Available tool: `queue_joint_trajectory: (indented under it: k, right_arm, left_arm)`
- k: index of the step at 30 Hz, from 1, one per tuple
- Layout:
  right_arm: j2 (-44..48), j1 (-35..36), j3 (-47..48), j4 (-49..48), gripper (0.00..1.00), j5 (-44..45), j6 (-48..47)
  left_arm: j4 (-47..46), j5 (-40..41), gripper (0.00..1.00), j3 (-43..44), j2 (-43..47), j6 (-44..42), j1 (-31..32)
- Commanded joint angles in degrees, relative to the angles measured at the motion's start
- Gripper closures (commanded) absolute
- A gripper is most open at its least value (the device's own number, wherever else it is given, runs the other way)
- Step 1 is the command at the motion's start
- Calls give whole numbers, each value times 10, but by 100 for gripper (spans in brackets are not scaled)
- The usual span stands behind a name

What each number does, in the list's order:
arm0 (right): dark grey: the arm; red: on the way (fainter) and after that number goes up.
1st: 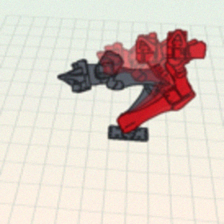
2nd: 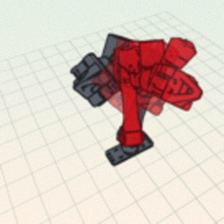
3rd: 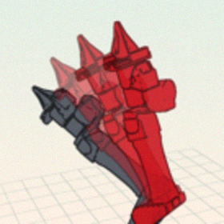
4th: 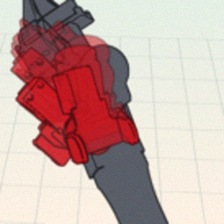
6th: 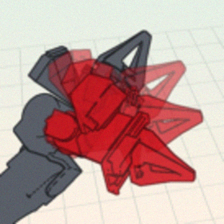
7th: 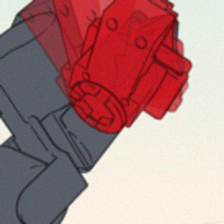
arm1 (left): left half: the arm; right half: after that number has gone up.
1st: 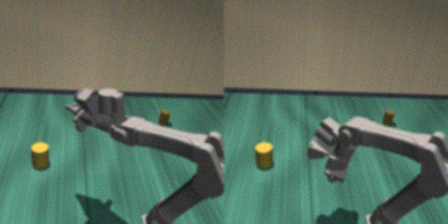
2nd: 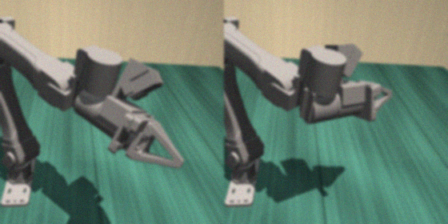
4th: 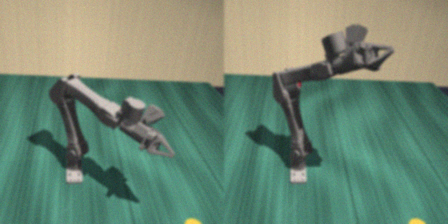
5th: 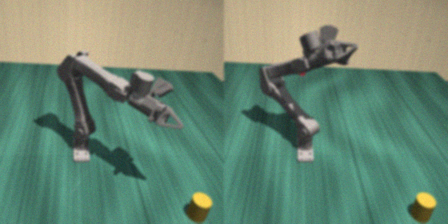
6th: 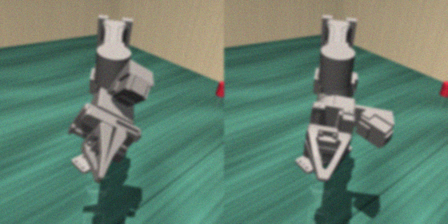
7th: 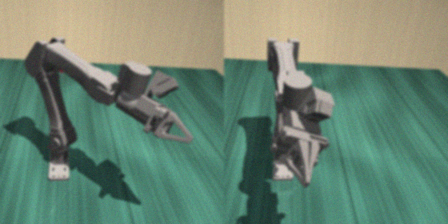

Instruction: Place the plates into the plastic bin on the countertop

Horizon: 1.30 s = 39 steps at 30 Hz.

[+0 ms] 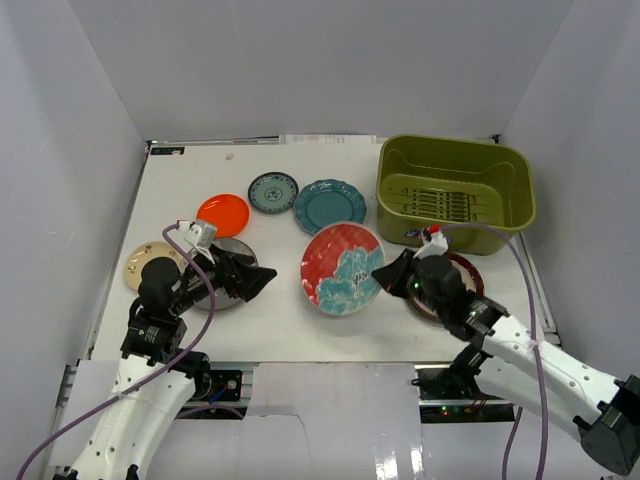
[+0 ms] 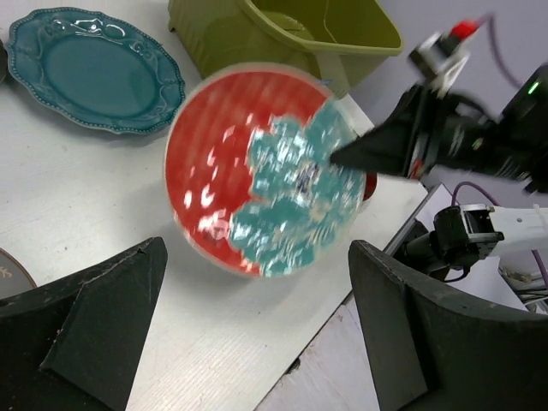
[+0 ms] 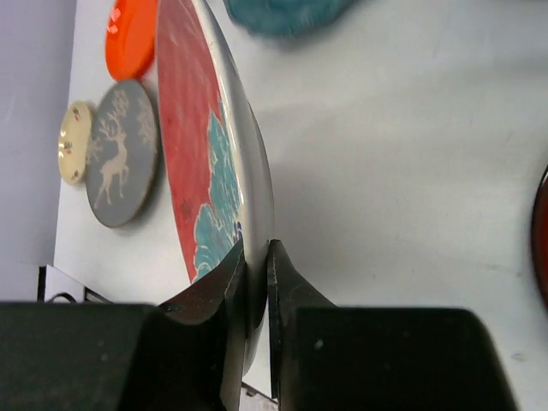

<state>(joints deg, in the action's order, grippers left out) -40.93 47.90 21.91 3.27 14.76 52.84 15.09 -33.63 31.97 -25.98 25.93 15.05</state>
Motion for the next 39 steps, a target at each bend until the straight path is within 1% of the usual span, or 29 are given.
queue_joint_trajectory:
  k: [1,2,3,4,5,7,8,10,11,13,14,17,19,21,25,33,35,37,38,39]
  right_arm:
    - [-5,-82,227,-56,92,-29,-103]
    - [-19,-108,253,-56,92,-61,-112]
    - [-43,-163,278,-56,92,-75,-120]
    - [-56,-190,327,-56,92,-88,-127]
    - [-89,-245,355,-53,92,-110,-135]
    - [-122,-305,416,-44,92,-141,-131]
    - [-154,-367,431,-44,92,-196,-124]
    - [-183,-428,451,-46,92,-244,-90]
    - [-210,-476,470,-47,92,-283,-83]
    - [-233,-521,486,-44,92,-302,-86]
    - [-256,-553,495,-43,92,-328,-86]
    - [-295,-597,505,-34,92,-357,-97]
    - [-312,-609,499,-14,92,-366,-104]
    - [-327,-610,509,10,92,-344,-137]
    - [-380,-611,517,38,92,-334,-175]
    - [-459,-607,502,53,92,-337,-222]
    - [-473,-603,495,58,92,-315,-230]
    - [-478,-598,486,55,90,-288,-239]
    - [-479,-595,481,56,89,-280,-244]
    - [-478,-592,481,58,85,-268,-250]
  left_arm:
    - [-4,3,2,-2,6,-1,-5]
    - [-4,4,2,-2,6,-1,-5]
    - [-2,3,2,-2,7,0,-5]
    - [-3,4,2,-2,6,1,-5]
    - [-3,4,2,-3,6,2,-5]
    - [-3,1,2,-3,3,4,-5]
    - [-3,0,2,-3,4,3,-5]
    - [-2,2,2,-4,14,3,-2]
    - [-2,7,2,-4,20,4,0]
    - [1,12,2,-2,29,3,7]
    - [2,16,2,-3,29,3,9]
    - [5,23,2,-2,35,3,18]
    - [7,28,2,-2,36,3,26]
    - [8,33,2,-2,38,3,33]
    - [10,38,2,-1,38,3,43]
    - [19,73,2,-2,11,17,59]
    - [20,78,2,-2,-2,21,65]
    - [14,56,2,1,-35,37,67]
    - [-7,33,2,1,-52,49,67]
    - [-22,2,2,6,-75,76,68]
